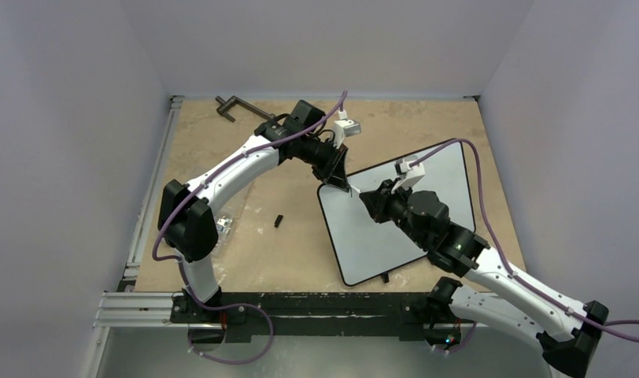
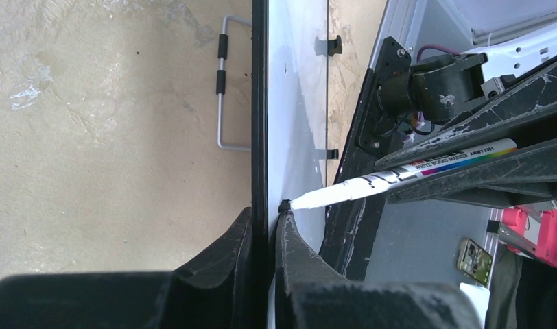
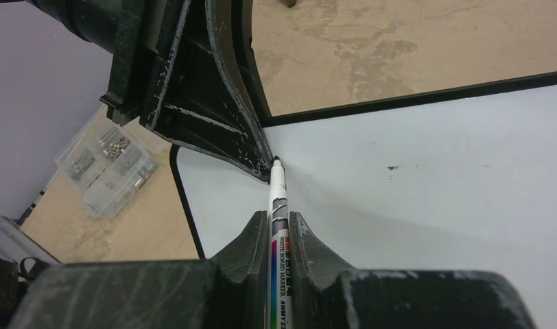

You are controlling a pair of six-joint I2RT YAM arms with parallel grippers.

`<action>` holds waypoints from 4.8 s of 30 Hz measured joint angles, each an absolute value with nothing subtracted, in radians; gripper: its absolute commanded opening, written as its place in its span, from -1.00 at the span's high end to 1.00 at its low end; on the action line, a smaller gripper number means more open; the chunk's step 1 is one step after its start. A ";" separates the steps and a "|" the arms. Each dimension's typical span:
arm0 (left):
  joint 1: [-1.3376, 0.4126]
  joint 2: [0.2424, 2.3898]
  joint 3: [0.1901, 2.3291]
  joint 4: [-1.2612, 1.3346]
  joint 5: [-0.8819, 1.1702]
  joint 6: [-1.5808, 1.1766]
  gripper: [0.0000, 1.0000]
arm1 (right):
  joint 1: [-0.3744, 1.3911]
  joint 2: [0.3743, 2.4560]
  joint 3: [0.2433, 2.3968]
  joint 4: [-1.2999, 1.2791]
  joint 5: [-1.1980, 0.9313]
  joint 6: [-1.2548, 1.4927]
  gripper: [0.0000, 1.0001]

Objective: Write a sentence on the whiteboard

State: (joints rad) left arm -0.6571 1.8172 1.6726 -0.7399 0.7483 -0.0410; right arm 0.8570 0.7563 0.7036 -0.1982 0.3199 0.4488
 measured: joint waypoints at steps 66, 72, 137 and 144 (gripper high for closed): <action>-0.679 1.797 1.678 -0.742 0.731 -0.041 1.00 | 0.857 0.728 0.853 -0.494 0.274 0.598 1.00; -0.682 1.795 1.678 -0.742 0.729 -0.041 1.00 | 0.857 0.792 0.892 -0.456 0.329 0.578 1.00; -0.682 1.792 1.677 -0.749 0.714 -0.041 1.00 | 0.857 0.769 0.839 -0.530 0.292 0.580 1.00; -0.682 1.791 1.677 -0.750 0.714 -0.041 1.00 | 0.857 0.745 0.825 -0.577 0.297 0.596 1.00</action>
State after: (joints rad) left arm -0.6819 1.7912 1.6772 -0.7498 0.7143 -0.0410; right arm 0.8570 0.7452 0.8249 -0.5774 0.2974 0.5964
